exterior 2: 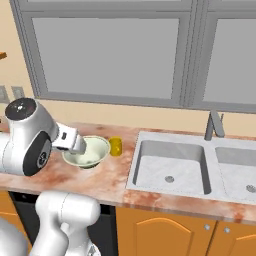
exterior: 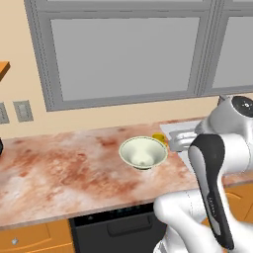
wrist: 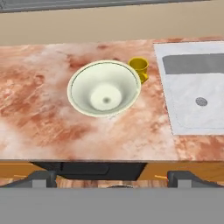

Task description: Clear the mugs and bowl far away from the sink.

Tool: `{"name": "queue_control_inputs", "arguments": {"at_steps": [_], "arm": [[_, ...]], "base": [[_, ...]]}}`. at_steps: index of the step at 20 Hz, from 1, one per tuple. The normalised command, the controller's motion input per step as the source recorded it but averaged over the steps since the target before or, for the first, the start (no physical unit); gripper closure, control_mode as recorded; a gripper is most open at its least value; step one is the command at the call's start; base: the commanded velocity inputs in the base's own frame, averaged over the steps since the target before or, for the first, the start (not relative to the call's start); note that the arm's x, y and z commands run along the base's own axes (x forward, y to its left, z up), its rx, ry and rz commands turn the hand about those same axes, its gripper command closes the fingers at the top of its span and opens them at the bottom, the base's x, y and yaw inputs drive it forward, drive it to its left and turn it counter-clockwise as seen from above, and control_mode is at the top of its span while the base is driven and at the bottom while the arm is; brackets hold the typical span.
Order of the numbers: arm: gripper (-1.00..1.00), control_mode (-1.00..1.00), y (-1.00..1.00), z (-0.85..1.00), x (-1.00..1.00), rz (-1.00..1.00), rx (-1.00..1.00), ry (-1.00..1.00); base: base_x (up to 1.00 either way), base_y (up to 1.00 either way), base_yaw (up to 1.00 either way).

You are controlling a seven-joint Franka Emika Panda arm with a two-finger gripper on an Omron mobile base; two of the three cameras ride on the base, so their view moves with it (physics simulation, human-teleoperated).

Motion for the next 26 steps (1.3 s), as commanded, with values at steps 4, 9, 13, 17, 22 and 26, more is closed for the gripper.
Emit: {"name": "queue_control_inputs", "arguments": {"at_steps": [4, 9, 13, 17, 22, 26], "arm": [[-1.0, -1.0, -0.53, -0.42, 0.0, 0.07, 0.72, 0.13], [-1.0, -1.0, -0.34, -0.39, 0.05, 0.03, 0.54, 0.14], [-1.0, -1.0, -0.11, -0.25, 0.24, -0.02, 0.31, 0.17], [-1.0, -1.0, 0.0, -0.23, 0.47, -0.06, 0.28, 0.26], [-1.0, -1.0, 0.0, -0.29, 0.51, -0.03, 0.16, 0.12], [-1.0, -1.0, -0.01, -0.29, 0.58, -0.01, 0.01, 0.05]], "base": [[0.0, 0.0, 0.0], [0.0, 0.0, 0.0], [0.0, 0.0, 0.0], [0.0, 0.0, 0.0], [0.0, 0.0, 0.0], [0.0, 0.0, 0.0]]}}
